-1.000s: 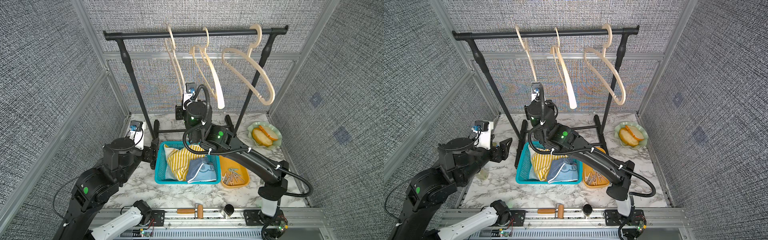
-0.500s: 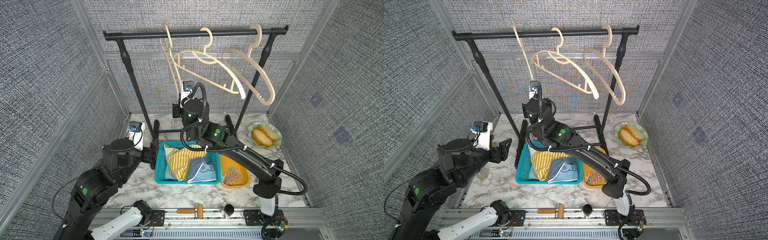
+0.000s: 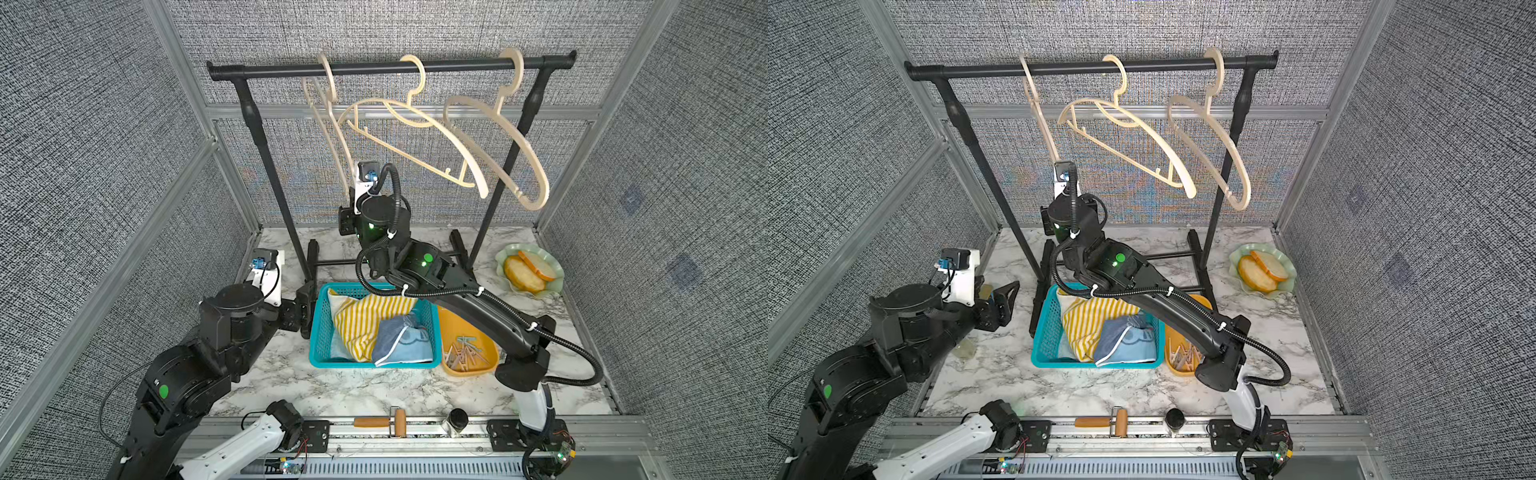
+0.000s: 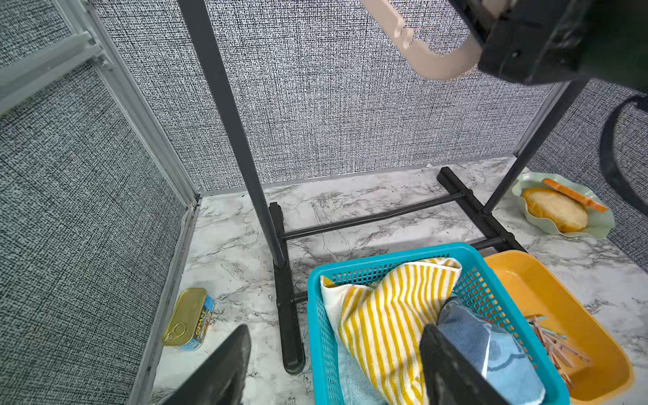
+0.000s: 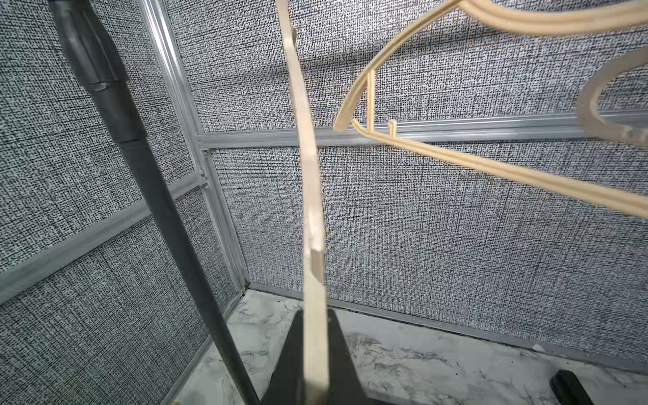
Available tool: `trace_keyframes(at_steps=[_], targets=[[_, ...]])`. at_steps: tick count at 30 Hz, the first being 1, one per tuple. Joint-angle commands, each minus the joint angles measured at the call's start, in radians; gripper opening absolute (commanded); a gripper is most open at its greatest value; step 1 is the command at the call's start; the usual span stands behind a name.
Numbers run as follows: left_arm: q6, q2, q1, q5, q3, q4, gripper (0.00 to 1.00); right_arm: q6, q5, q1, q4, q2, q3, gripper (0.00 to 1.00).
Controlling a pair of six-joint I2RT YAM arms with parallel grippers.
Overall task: Remove the clothespins securing towels to the hanger
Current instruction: Place the hanger on the clothesline.
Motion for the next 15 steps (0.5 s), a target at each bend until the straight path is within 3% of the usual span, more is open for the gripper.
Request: trace_keyframes(at_steps=[1,15], targets=[[0.009,0.006,0.000,-0.013,0.003,-0.011,0.77,0.018,-0.015,-0.002,-0.011,0.013,0.016,0.00],[0.034,0.012,0.000,-0.030,-0.008,0.009,0.77,0.030,-0.047,-0.021,-0.033,0.050,0.038,0.00]])
